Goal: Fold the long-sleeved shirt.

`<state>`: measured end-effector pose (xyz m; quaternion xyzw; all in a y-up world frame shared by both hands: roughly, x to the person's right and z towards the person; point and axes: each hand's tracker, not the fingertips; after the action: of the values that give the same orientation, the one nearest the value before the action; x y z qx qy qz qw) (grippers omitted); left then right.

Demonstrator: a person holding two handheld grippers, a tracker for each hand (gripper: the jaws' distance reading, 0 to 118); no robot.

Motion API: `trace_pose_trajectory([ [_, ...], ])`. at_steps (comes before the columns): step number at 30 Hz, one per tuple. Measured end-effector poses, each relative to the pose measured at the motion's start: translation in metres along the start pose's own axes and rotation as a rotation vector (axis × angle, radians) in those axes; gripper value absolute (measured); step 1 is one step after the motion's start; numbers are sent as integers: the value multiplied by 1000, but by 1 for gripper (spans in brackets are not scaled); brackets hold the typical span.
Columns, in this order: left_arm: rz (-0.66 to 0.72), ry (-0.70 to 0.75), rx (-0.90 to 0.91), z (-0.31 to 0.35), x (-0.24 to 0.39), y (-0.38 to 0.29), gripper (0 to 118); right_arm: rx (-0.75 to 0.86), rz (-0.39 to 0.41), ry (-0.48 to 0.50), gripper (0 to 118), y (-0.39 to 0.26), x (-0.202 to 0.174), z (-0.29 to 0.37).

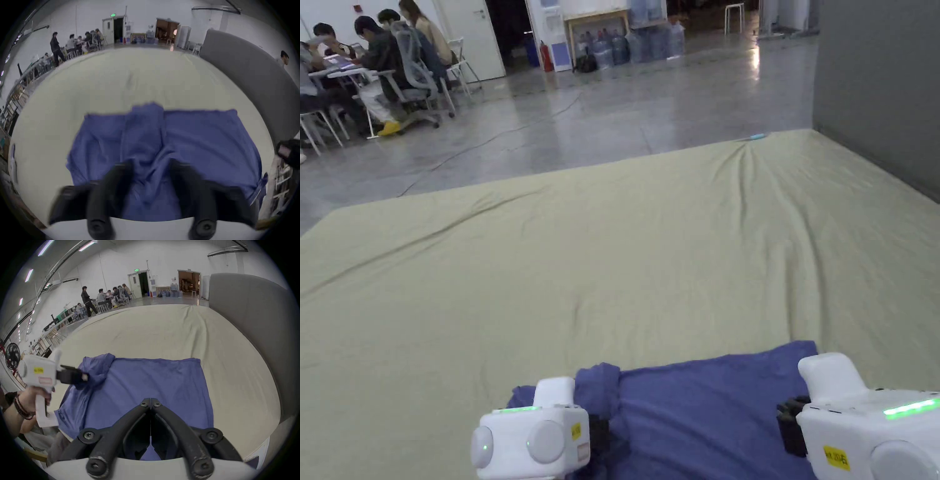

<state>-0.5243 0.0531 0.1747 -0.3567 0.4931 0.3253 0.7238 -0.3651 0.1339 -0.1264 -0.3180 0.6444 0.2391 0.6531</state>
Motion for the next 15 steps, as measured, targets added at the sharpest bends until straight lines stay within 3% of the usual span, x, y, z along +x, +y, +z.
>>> trace_pose_trajectory([
  [1, 10, 5, -34, -2, -1, -7, 95, 2, 5, 2, 0, -1, -2, 5],
  [2, 14, -5, -51, 0, -3, -13, 102, 3, 11, 2, 0, -3, -3, 10],
  [7, 68, -76, 101, 73, -18, -26, 100, 29, 36, -8, 0, -7, -10, 37],
  [8, 74, -86, 131, 93, -21, -31, 92, 34, 36, -8, 0, -7, -11, 42],
  [9, 85, -80, 156, 112, -25, -38, 75, 41, 34, -10, 0, -9, -12, 47],
  [10, 93, -76, 179, 131, -25, -45, 47, 50, 32, -10, 0, -12, -14, 50],
  [13, 88, -89, 182, 161, -39, -69, 15, 53, 28, 0, 0, -23, -18, 53],
  [14, 97, -82, 190, 169, -39, -77, 0, 43, 27, 3, 0, -27, -20, 53],
  [15, 87, -79, 180, 173, -41, -83, 0, 33, 30, 8, 0, -30, -22, 52],
])
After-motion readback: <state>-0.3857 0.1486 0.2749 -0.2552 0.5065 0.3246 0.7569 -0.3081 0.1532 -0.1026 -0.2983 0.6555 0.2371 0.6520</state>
